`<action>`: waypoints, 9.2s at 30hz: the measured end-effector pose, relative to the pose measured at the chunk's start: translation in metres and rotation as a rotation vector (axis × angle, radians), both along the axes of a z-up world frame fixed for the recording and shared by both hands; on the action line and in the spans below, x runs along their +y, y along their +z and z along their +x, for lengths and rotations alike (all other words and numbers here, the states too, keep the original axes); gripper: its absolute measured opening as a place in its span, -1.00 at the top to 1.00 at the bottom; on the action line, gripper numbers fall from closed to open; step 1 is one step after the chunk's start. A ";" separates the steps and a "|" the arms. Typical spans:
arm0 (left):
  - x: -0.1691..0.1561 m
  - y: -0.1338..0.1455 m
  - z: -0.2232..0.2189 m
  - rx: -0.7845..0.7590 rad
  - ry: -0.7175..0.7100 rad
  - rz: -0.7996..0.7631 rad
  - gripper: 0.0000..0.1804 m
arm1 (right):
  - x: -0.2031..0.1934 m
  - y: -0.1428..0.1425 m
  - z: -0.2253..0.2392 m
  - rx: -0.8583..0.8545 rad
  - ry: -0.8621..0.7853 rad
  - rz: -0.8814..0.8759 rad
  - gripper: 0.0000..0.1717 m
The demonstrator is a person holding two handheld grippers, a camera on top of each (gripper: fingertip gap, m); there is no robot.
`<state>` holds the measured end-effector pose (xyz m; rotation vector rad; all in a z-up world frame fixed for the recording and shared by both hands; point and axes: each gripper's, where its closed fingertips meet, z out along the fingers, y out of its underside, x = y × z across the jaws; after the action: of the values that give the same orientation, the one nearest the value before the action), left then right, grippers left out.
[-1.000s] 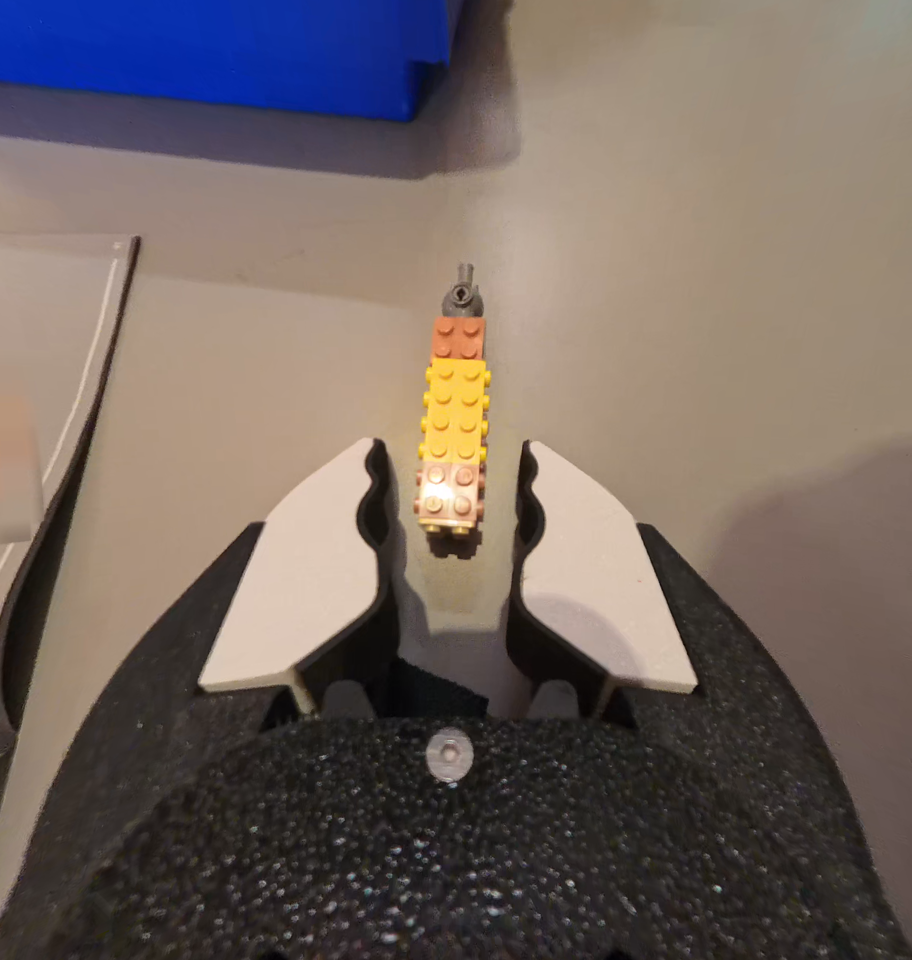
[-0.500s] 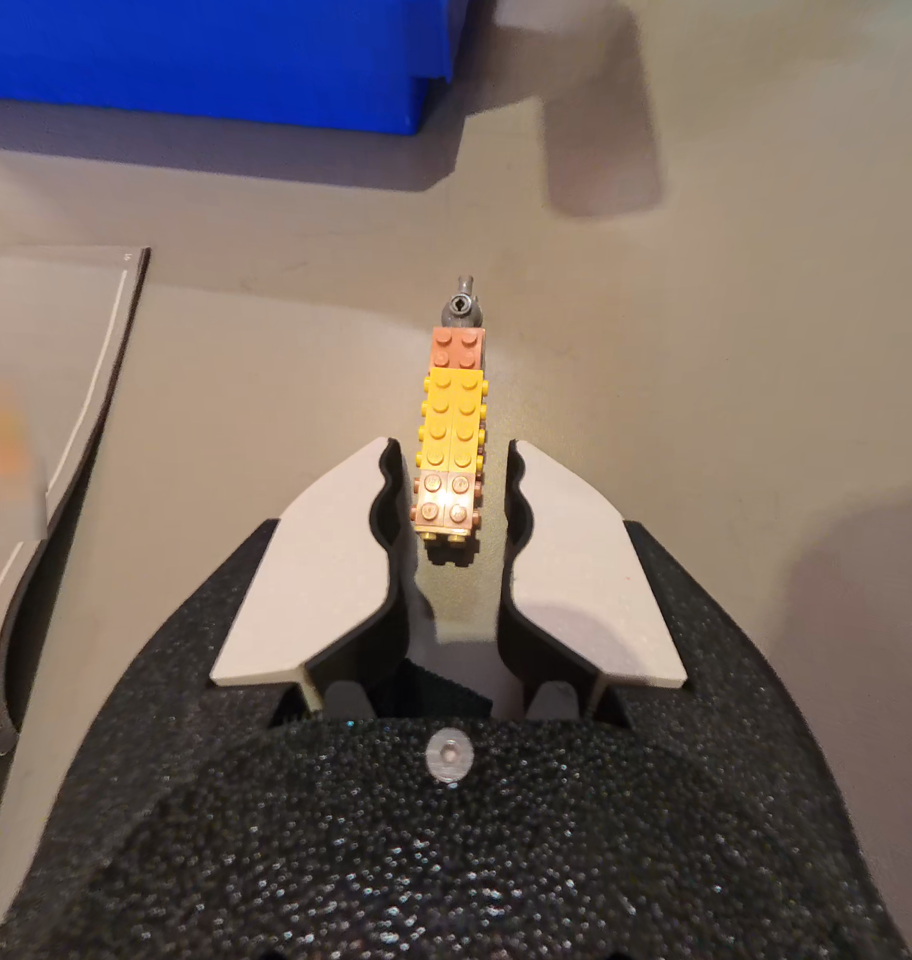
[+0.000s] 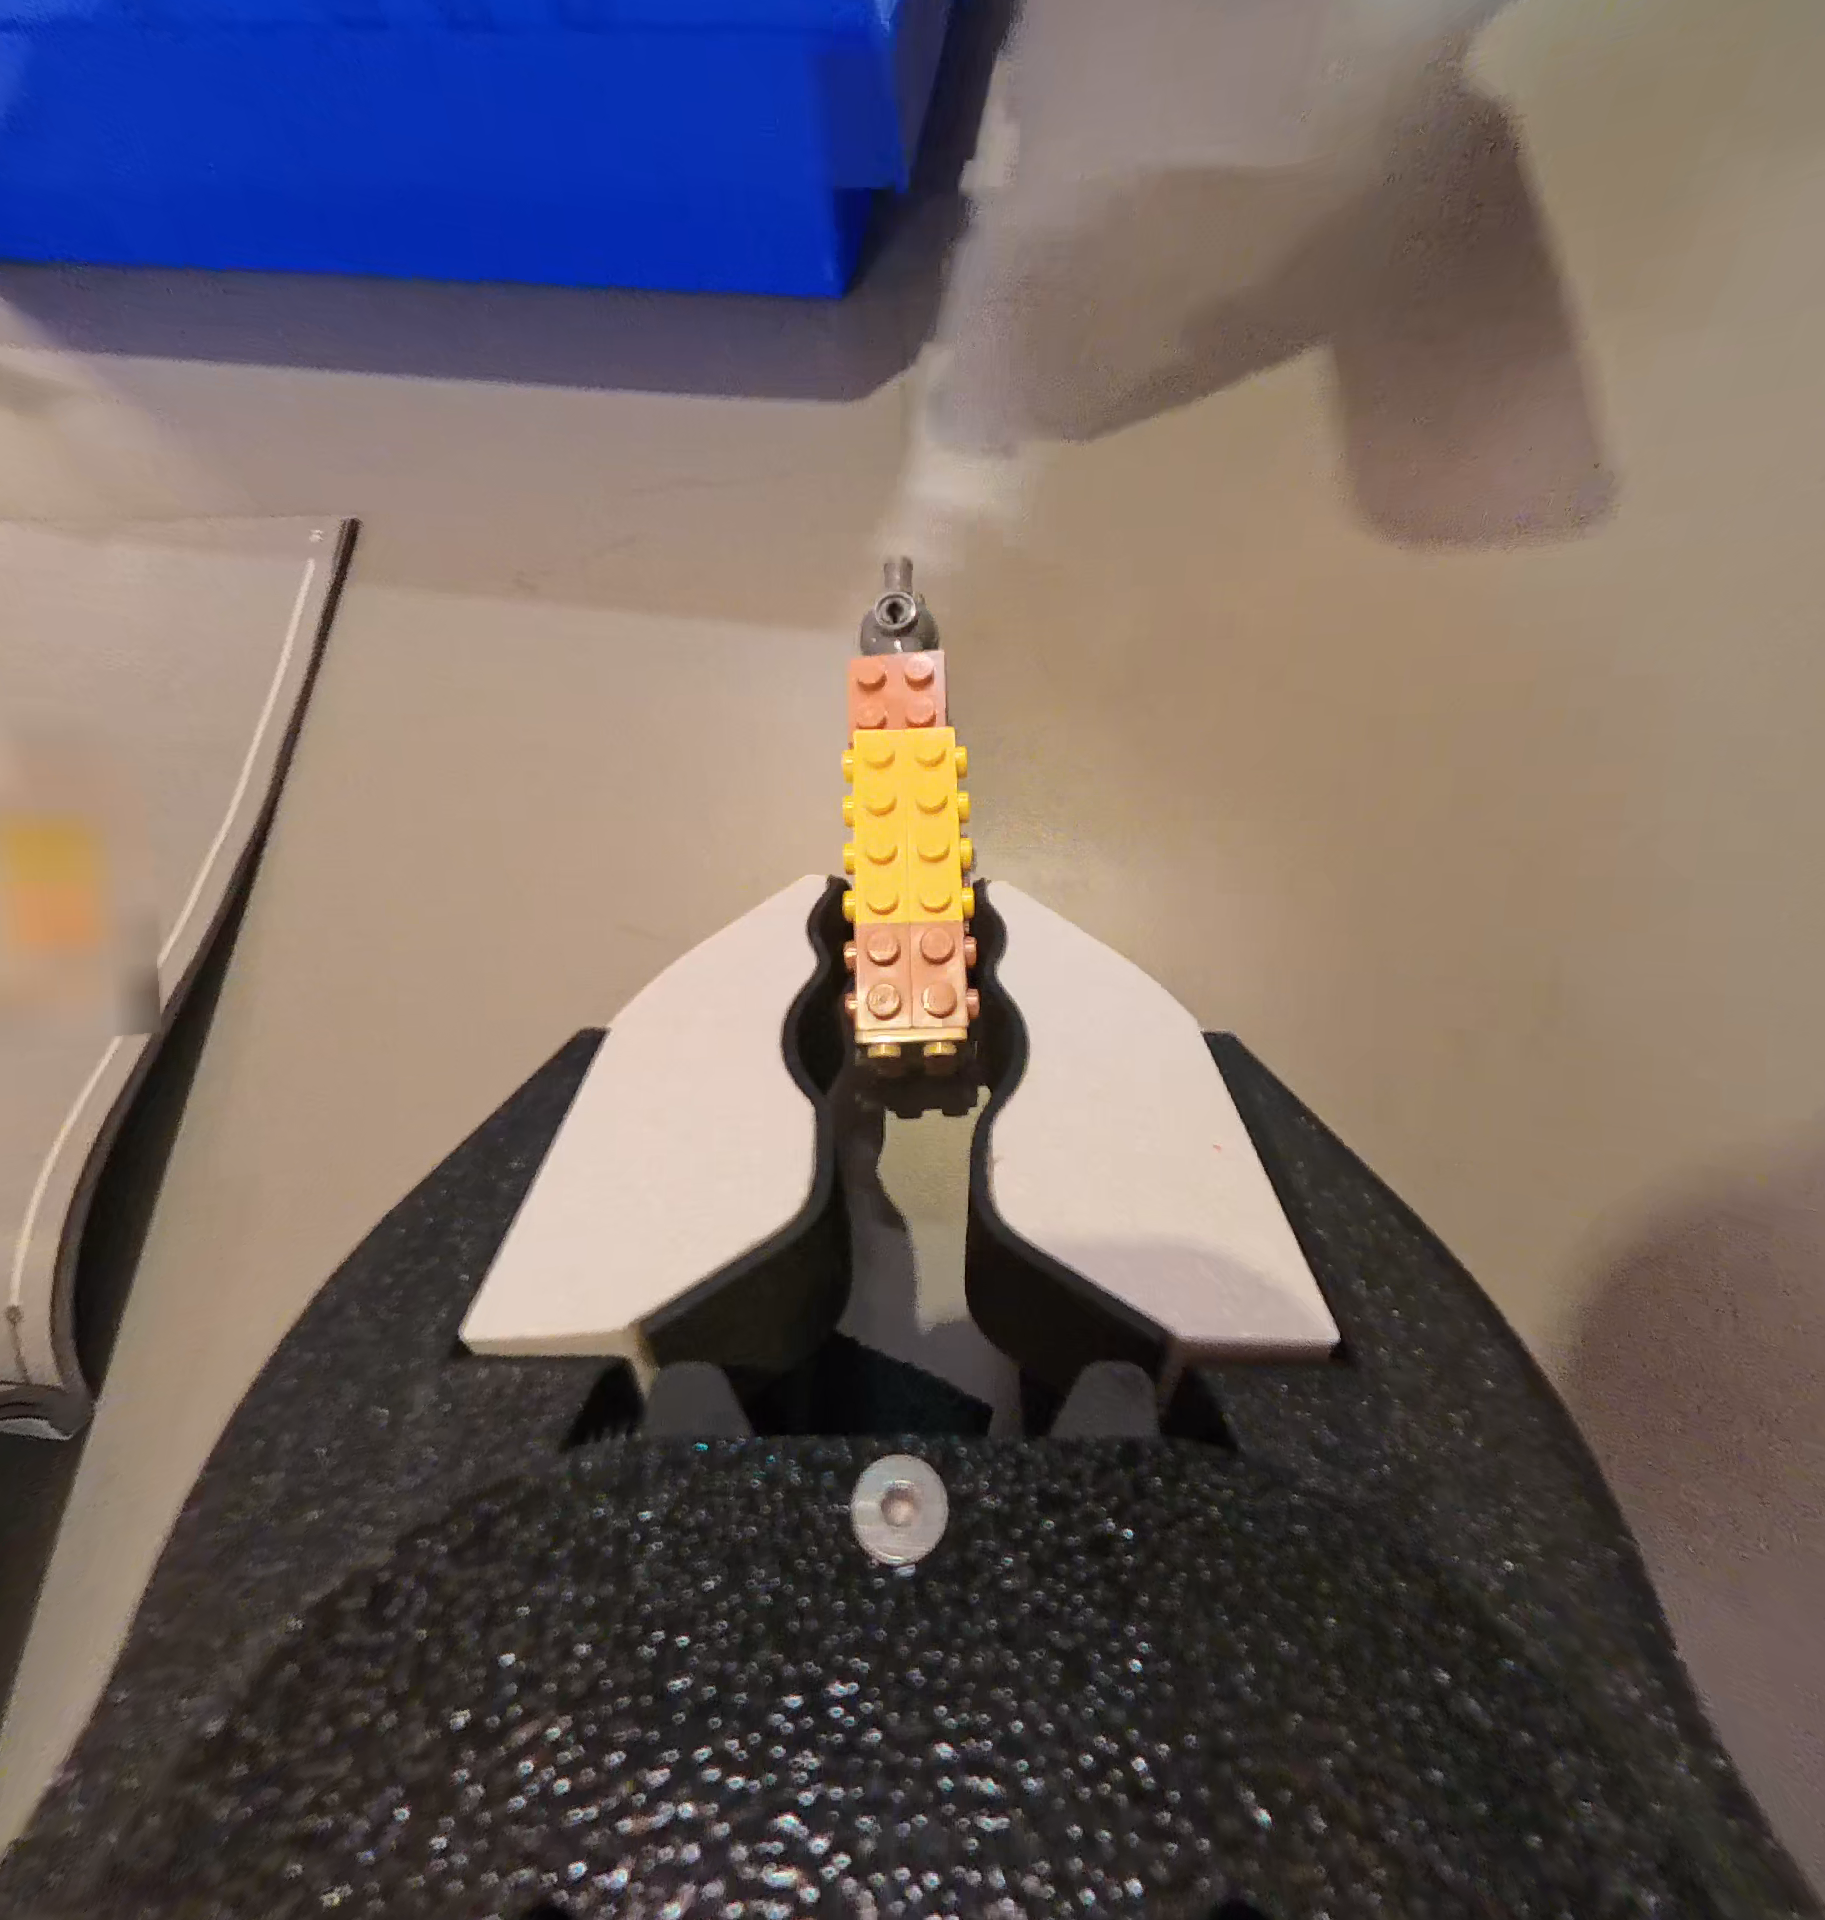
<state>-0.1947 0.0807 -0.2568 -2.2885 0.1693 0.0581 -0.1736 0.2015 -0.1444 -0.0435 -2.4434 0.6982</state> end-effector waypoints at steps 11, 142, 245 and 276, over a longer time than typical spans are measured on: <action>-0.002 0.001 0.007 -0.038 -0.047 0.001 0.77 | -0.042 -0.007 0.011 -0.110 -0.058 -0.159 0.82; -0.004 -0.007 0.005 -0.092 -0.017 -0.055 0.65 | -0.105 -0.072 0.001 -0.195 0.061 -0.253 0.82; 0.004 -0.007 0.012 -0.110 -0.107 -0.064 0.76 | -0.092 -0.074 -0.001 -0.019 -0.036 -0.229 0.70; -0.003 0.024 0.052 -0.379 -0.329 0.056 0.77 | -0.124 -0.072 0.021 0.472 0.393 -0.053 0.43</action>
<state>-0.1427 0.0775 -0.2331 -2.1428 0.3369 -0.5290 -0.1525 0.0774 -0.2163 0.5343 -1.9902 0.8307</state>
